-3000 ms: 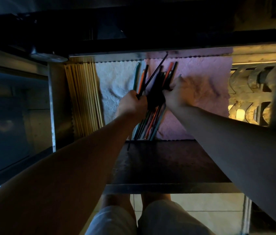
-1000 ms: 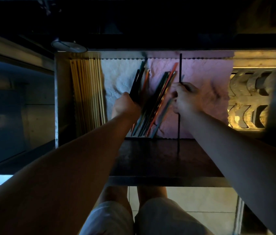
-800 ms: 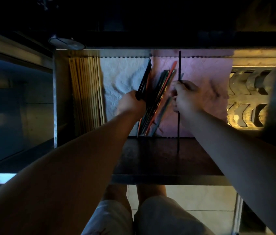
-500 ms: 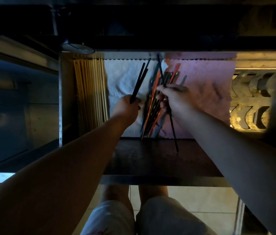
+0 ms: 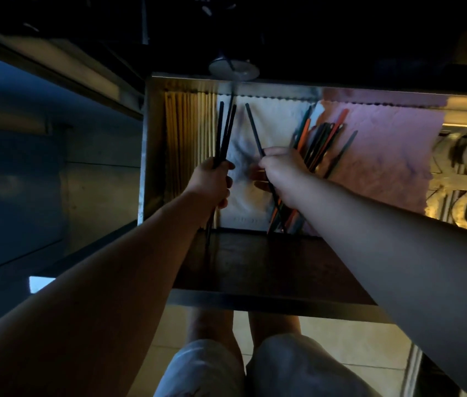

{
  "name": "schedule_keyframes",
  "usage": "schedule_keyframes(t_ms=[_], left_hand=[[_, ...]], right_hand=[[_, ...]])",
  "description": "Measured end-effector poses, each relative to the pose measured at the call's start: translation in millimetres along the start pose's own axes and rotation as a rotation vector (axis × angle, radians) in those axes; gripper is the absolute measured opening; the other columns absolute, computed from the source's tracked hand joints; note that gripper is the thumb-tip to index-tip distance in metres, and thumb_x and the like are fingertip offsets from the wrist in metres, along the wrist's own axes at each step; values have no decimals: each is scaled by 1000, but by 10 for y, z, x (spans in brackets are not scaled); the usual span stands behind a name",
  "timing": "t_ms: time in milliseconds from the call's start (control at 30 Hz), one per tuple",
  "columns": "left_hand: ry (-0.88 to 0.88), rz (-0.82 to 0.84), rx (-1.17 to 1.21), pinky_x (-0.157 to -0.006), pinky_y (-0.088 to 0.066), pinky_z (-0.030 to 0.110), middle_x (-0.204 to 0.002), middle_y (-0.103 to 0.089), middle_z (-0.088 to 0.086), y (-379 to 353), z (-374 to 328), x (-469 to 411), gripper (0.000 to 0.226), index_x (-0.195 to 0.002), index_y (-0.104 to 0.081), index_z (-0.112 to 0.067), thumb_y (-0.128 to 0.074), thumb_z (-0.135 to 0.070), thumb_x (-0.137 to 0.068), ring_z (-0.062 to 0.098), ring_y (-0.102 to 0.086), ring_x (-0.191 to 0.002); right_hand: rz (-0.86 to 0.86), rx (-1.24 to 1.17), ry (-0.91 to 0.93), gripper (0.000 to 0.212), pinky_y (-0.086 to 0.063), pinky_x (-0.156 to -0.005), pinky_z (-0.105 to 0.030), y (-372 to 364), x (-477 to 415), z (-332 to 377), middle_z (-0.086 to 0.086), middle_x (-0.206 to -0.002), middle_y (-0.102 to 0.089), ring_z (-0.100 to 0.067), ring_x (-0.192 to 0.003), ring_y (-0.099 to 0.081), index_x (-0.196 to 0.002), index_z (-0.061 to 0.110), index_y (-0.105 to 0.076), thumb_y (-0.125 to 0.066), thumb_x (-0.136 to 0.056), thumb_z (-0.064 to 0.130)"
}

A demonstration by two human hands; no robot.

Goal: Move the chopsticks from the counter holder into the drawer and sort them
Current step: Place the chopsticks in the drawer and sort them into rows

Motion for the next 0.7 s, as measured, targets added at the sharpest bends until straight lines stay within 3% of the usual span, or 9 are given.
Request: schedule_keyframes(t_ms=[200, 333, 400, 467, 600, 700], left_hand=[[28, 48, 53, -59, -50, 29, -91, -63, 6, 3, 19, -55, 23, -121, -57, -19, -45, -26, -103, 17, -58, -71], [-52, -36, -158, -64, -58, 31, -100, -70, 3, -30, 78, -154, 22, -115, -60, -17, -62, -23, -93, 16, -69, -82], [-96, -128, -268, -61, -55, 27, -90, -65, -3, 6, 82, -162, 13, -104, -56, -17, -63, -18, -93, 13, -66, -79], [-129, -172, -295, -65, -53, 25, -90, -56, -8, 41, 74, -126, 23, -114, -53, -21, -61, -14, -93, 12, -62, -80], [-194, -222, -396, -76, -56, 32, -114, -61, 4, 95, 59, -85, 37, -124, -48, -18, -60, -8, -91, 18, -62, -94], [-202, -256, -617, -89, -50, 39, -133, -49, 9, 108, 29, -40, 47, -131, -43, -18, -62, -9, -88, 28, -53, -116]], right_hand=[[-79, 62, 75, 21, -57, -71, -30, -170, 56, 24, -5, -86, -68, -24, -85, -67, -100, 13, -71, -58, -87, 5], [-127, 154, 117, 35, -49, -96, -31, -225, 39, 53, -5, -122, -63, -21, -113, -59, -122, 13, -64, -63, -87, 11], [-126, 146, 122, 36, -47, -98, -27, -249, 17, 60, -5, -128, -62, -20, -117, -58, -124, 14, -63, -62, -88, 10], [-126, 151, 131, 34, -43, -91, -21, -260, 31, 82, -4, -127, -62, -18, -116, -57, -121, 14, -64, -61, -88, 9], [-157, 158, 119, 29, -39, -79, -19, -257, 9, 64, -4, -119, -65, -16, -105, -59, -116, 14, -66, -61, -87, 11], [-174, 181, 126, 27, -40, -78, -20, -265, -8, 30, -4, -115, -67, -19, -105, -61, -112, 17, -67, -62, -86, 15]])
Point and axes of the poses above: each hand's wrist, its own x-axis away from the middle knuckle, its own y-axis out of the back of the hand, z = x × y, the point moved 1 cm from there along -x, towards the middle knuckle
